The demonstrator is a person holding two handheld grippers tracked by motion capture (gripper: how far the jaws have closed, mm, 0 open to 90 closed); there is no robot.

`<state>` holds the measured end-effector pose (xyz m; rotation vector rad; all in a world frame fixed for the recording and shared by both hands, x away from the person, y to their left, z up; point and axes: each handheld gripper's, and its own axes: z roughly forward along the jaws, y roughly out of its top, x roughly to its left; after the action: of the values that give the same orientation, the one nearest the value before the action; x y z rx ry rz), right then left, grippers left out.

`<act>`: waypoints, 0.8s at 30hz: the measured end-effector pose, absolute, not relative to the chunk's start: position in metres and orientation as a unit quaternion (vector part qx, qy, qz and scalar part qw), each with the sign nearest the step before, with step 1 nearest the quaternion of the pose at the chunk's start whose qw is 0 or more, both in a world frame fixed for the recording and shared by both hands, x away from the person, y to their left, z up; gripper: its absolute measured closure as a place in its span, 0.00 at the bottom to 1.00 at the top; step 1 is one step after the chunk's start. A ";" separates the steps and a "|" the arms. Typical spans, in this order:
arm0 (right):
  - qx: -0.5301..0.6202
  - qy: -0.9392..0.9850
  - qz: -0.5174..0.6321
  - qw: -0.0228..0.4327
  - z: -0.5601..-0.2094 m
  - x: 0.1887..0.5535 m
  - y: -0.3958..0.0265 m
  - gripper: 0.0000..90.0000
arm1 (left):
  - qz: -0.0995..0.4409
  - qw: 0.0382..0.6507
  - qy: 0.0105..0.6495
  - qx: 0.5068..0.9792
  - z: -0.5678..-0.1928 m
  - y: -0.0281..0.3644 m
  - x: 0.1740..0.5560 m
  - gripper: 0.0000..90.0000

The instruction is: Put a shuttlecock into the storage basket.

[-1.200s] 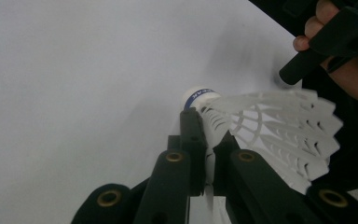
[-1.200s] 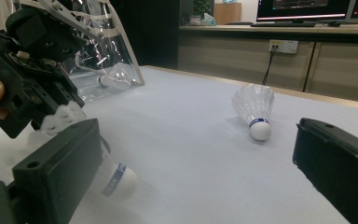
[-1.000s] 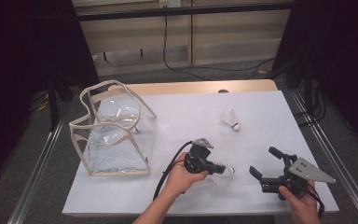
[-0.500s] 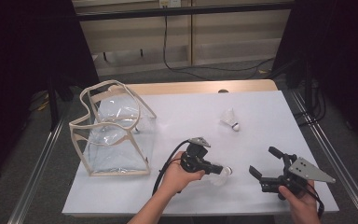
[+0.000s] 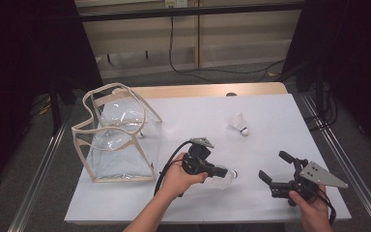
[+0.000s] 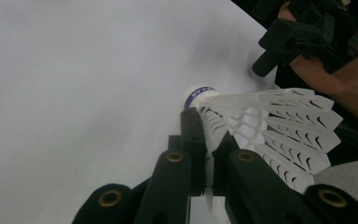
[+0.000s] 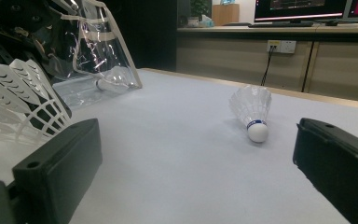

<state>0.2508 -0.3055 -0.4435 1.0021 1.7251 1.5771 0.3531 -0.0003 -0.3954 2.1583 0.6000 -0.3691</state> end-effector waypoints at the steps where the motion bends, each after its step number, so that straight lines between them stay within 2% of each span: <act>1: 0.376 0.648 0.593 0.295 -0.444 0.251 -0.306 0.01 | -0.147 0.421 0.240 0.862 -0.394 0.000 0.353 0.99; 24: 0.382 0.647 0.590 0.297 -0.444 0.250 -0.309 0.01 | -0.147 0.419 0.242 0.863 -0.381 0.011 0.358 1.00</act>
<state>0.2501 -0.3090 -0.4444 1.0148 1.7194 1.5690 0.3576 0.0107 -0.3806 2.1630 0.6070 -0.3676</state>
